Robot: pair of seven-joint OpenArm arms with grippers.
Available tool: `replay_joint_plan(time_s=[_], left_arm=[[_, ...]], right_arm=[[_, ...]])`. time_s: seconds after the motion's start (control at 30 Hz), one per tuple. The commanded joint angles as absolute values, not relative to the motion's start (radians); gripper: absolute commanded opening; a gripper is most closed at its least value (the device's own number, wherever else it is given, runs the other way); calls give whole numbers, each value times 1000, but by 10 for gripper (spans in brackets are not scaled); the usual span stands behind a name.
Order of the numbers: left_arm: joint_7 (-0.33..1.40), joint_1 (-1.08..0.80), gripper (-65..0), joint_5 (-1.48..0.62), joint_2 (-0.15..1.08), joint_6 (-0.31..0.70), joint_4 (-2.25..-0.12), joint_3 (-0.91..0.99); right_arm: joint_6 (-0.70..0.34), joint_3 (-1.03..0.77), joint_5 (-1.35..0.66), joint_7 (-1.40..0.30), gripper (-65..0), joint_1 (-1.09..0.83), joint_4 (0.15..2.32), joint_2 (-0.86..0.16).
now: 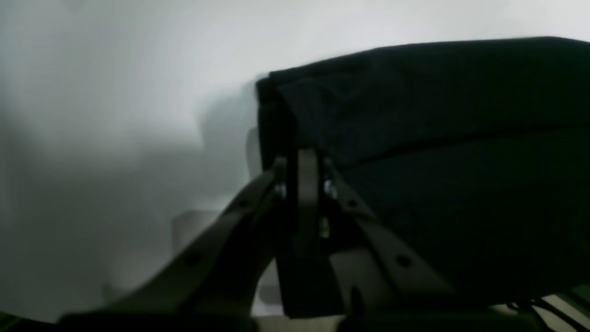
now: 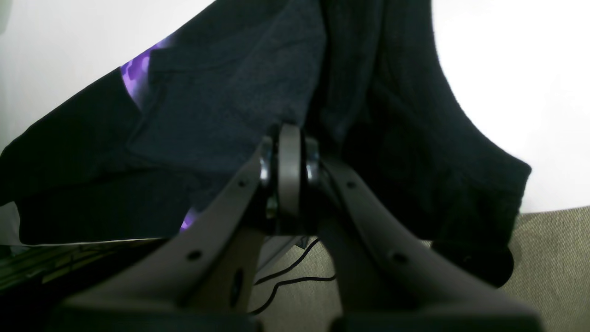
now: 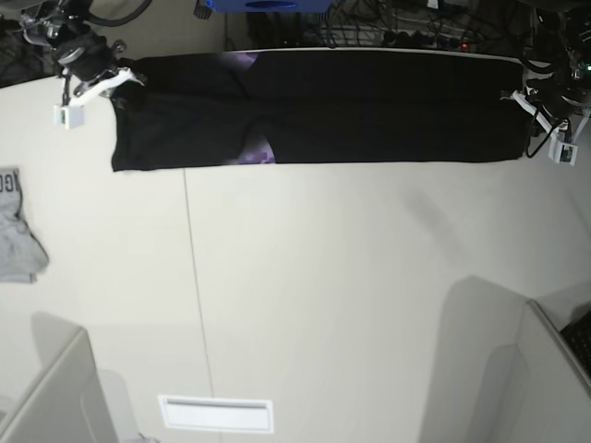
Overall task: Fold the T-shirt properly
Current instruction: 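Lift the hem with both grippers and fold it over onto the collar edge, then release the hem and regrasp the folded strip ends with both grippers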
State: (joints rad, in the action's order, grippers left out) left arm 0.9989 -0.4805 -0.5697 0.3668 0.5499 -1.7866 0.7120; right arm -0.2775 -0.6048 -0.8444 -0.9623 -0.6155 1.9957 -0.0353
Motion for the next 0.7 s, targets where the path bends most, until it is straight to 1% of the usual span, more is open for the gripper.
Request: replay_joint_plan(time_s=[0.0, 0.23, 0.27, 0.3, 0.33, 0.37, 0.4, 0.43, 0.47, 0.5, 0.53, 0.57, 0.6, 0.67], left_arm=[[984, -483, -650, -575, 384, 549, -1799, 719], [984, -503, -650, -575, 387, 549, -1808, 725], [984, -503, -650, -575, 387, 549, -1810, 725], [984, -503, -650, -575, 387, 549, -1810, 725], [984, -503, -630, -575, 387, 549, -1810, 725], [984, -503, -545, -575, 389, 549, -1810, 725], [984, -503, -456, -575, 395, 549, -1810, 727], [984, -503, -385, -575, 401, 549, -1810, 727], [984, -503, -301, -575, 403, 549, -1810, 727], [984, -503, -237, -575, 409, 549, -1810, 730], [984, -503, -189, -575, 412, 549, -1810, 745], [984, -499, -160, -575, 412, 549, -1811, 765], [984, -496, -153, -578, 410, 550, -1811, 792], [984, -493, -178, -581, 407, 552, -1837, 843]], right_arm=[[-283, -619, -857, -944, -650, -621, 2009, -45], [-282, -621, -857, -944, -650, -622, 2009, -45], [-282, -621, -857, -944, -636, -622, 2009, -45], [-282, -621, -857, -944, -569, -622, 2009, -45], [-282, -622, -857, -944, -518, -622, 2009, -45], [-282, -622, -857, -944, -477, -622, 2009, -45], [-282, -622, -857, -944, -452, -622, 2009, -45], [-282, -622, -857, -943, -441, -622, 2009, -45], [-280, -622, -857, -941, -440, -622, 2009, -45], [-280, -622, -857, -941, -440, -622, 2009, -45], [-280, -624, -857, -940, -440, -622, 2009, -45], [-280, -636, -857, -940, -440, -624, 2009, -45], [-280, -656, -857, -940, -440, -624, 2009, -44], [-282, -673, -863, -938, -440, -621, 2011, -44]])
